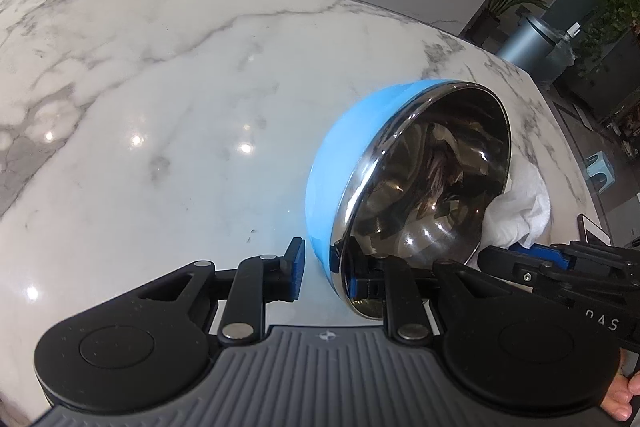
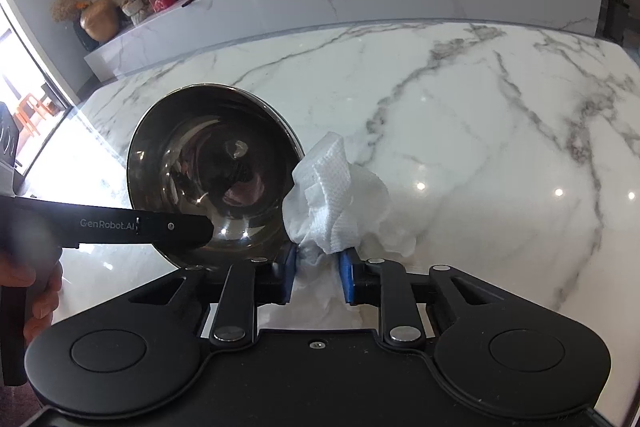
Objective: Clean bowl
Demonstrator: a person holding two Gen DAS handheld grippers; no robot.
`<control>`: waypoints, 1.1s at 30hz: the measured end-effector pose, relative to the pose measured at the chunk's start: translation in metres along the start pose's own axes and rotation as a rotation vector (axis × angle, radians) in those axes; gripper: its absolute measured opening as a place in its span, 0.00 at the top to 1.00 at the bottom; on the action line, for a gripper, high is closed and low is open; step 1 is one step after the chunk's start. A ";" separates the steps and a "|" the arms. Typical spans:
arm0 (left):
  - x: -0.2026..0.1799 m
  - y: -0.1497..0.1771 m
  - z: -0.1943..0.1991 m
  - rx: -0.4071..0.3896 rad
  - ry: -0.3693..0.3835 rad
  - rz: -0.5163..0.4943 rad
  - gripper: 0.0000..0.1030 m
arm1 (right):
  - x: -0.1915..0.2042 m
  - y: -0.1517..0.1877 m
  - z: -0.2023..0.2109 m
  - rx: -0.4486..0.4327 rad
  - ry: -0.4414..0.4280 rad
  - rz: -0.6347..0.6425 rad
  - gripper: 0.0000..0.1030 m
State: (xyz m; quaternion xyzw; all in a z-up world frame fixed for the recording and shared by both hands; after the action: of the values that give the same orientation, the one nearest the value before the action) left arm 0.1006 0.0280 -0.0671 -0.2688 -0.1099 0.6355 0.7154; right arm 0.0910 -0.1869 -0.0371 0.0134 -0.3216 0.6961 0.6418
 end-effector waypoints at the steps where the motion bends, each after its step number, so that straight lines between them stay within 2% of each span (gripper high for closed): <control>1: 0.001 -0.001 0.002 -0.023 -0.012 0.008 0.80 | 0.001 0.001 0.000 0.003 0.002 0.011 0.83; 3: 0.004 -0.002 0.004 -0.049 -0.032 0.023 0.71 | 0.004 0.003 -0.001 0.007 0.005 0.027 0.83; 7: 0.004 -0.002 0.005 -0.102 -0.076 0.003 0.70 | 0.008 0.006 -0.001 0.015 0.004 0.050 0.83; 8: 0.003 -0.003 0.006 -0.109 -0.083 -0.012 0.70 | 0.009 0.006 -0.001 0.017 0.003 0.053 0.83; 11: -0.003 -0.003 0.006 -0.107 -0.081 -0.050 0.83 | 0.009 0.008 0.001 0.017 0.005 0.065 0.83; 21: -0.002 -0.005 0.011 -0.085 -0.061 -0.046 0.87 | 0.010 0.005 0.018 -0.028 0.022 0.093 0.85; 27: 0.002 -0.001 0.015 -0.031 0.012 -0.005 0.87 | -0.005 -0.007 0.038 -0.105 0.079 0.070 0.85; 33: 0.009 0.006 0.011 0.025 0.110 0.062 0.87 | -0.022 -0.014 0.040 -0.070 0.014 -0.022 0.85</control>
State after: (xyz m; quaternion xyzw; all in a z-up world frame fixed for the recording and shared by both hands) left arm 0.0917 0.0400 -0.0626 -0.2975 -0.0540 0.6430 0.7036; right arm 0.0915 -0.2255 -0.0088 -0.0106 -0.3413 0.6774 0.6516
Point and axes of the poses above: each gripper's, at about its wrist camera, not at the fingertips, and z roughly against the way its jaws point, x to its left, y to its underside, the point moved 3 cm from there along -z, roughly the way its jaws point, and after that the axes turned 15 degrees about -z, right-handed, at the moved point
